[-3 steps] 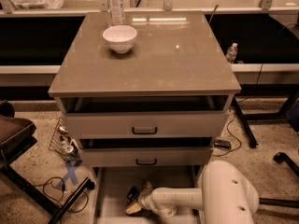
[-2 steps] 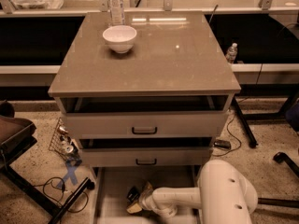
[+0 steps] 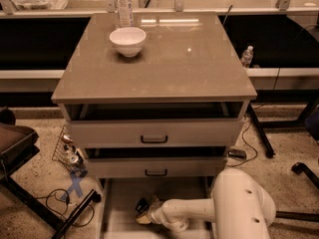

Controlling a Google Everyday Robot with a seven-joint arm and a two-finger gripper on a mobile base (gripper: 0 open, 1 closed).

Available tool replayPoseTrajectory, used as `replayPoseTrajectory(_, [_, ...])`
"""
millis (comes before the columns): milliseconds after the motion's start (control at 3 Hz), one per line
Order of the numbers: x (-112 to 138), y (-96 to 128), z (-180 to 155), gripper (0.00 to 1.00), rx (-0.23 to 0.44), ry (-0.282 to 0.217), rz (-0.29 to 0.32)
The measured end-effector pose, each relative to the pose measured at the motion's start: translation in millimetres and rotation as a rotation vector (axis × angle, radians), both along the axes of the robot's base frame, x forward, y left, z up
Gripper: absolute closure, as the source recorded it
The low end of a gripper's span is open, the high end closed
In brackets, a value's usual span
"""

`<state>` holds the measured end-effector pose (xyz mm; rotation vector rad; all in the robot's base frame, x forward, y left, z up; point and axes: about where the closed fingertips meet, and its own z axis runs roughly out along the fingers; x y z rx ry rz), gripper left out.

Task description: Pick rxbar blueberry from bottom drawer and place on counter

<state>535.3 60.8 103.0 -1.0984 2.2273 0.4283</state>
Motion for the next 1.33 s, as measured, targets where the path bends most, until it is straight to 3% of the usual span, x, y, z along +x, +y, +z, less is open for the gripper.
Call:
replayPoseTrajectory(333, [0, 0, 5, 0.95, 0.0, 0.0, 0.0])
replayPoseTrajectory(1000, [0, 0, 9, 1.0, 0.0, 0.0, 0.001])
replayPoseTrajectory(1333, [-2, 6, 38, 1.0, -0.001, -0.022, 0.017])
